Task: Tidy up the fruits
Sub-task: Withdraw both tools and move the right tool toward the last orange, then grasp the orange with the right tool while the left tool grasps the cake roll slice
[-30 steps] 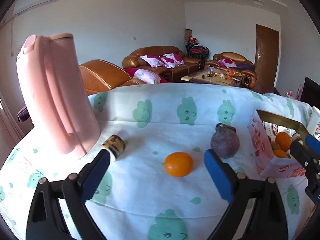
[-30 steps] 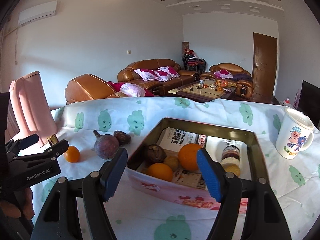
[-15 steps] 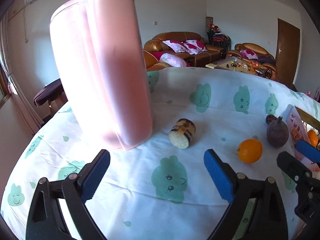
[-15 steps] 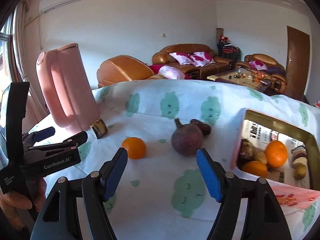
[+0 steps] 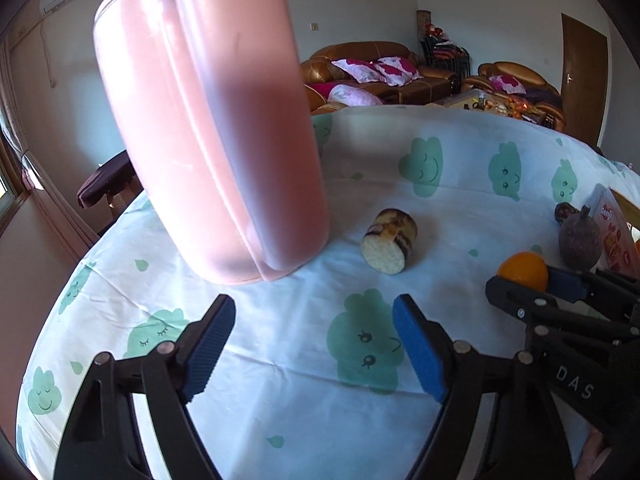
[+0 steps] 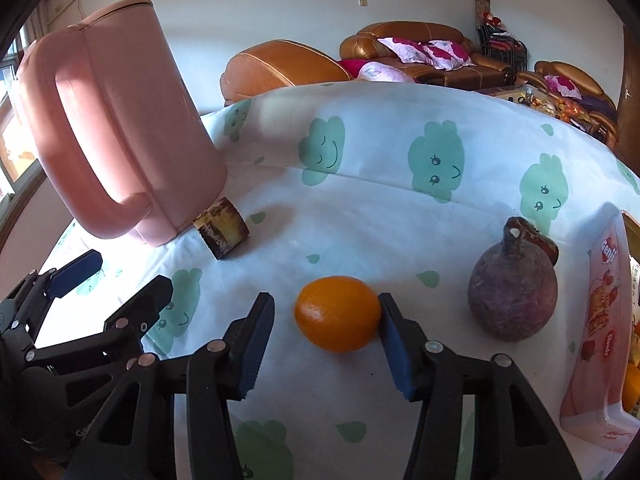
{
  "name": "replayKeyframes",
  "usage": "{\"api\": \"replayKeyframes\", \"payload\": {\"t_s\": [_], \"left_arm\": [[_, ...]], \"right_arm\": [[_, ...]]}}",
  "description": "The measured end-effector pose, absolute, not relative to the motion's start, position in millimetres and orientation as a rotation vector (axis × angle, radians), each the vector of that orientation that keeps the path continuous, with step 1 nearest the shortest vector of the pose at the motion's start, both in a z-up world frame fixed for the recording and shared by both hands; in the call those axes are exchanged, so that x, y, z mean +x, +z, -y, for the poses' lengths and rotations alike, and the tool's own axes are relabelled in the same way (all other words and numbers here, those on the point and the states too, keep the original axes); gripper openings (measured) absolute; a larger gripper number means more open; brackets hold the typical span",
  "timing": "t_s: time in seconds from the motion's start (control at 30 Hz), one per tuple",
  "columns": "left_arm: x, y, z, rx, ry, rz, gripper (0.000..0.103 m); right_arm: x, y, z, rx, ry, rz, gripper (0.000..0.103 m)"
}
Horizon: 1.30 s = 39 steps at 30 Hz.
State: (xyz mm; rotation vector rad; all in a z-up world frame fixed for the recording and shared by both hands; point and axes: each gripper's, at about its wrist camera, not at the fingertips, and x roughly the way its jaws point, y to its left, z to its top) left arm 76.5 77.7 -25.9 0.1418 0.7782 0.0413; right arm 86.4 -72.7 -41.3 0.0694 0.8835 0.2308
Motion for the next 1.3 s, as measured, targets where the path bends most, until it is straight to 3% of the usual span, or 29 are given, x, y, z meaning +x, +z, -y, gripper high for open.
{"api": "replayKeyframes", "payload": {"t_s": [0.17,0.3,0.57,0.7,0.83,1.07,1.3], "left_arm": [[64.8,-17.7,-64.5,0.175,-0.020,-0.713,0.083],[66.8,-16.2,-48.4,0.212,-0.021,-0.705,0.095],[50.4,-26.7,-13.9,0.348,0.037,-0.754,0.094],[34.5,-14.3,19.8,0.466,-0.004,-0.652,0.095],[69.3,-0.1,29.3,0.463,0.030,-0.645,0.095],[136.2,-21.4,28.1,0.397,0.134,-0.805,0.079],[155.1,-35.0,30.4,0.372,0.231,-0.856,0.081]], "right_arm": [[71.9,-34.9,88.5,0.112,0.217,-0.839,0.040],[34.5,-14.9,107.1,0.080,0.164,-0.712,0.040],[-12.2,-5.6,151.5,0.108,0.099,-0.654,0.040],[-15.1,-1.8,163.8,0.139,0.079,-0.631,0.040],[-19.3,1.2,168.5,0.132,0.059,-0.609,0.040],[-16.2,-3.7,175.2,0.144,0.054,-0.628,0.040],[-16.7,0.6,178.9,0.152,0.058,-0.616,0.040]]}}
